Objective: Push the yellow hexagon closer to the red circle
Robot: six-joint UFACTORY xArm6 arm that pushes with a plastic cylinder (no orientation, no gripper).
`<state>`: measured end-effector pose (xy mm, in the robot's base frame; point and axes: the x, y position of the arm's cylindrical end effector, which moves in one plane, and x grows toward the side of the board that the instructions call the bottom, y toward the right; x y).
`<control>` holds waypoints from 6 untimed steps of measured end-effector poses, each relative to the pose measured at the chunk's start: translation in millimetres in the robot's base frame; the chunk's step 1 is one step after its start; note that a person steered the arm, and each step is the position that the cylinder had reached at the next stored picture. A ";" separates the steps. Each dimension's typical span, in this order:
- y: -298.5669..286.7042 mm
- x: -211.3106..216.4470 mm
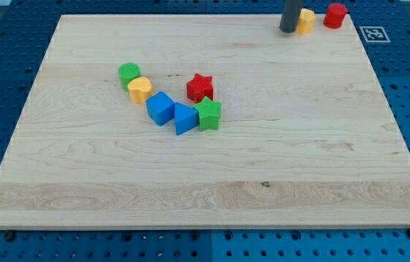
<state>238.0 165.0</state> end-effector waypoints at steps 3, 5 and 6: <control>-11.4 -17.9; 23.1 -3.0; 18.0 -10.8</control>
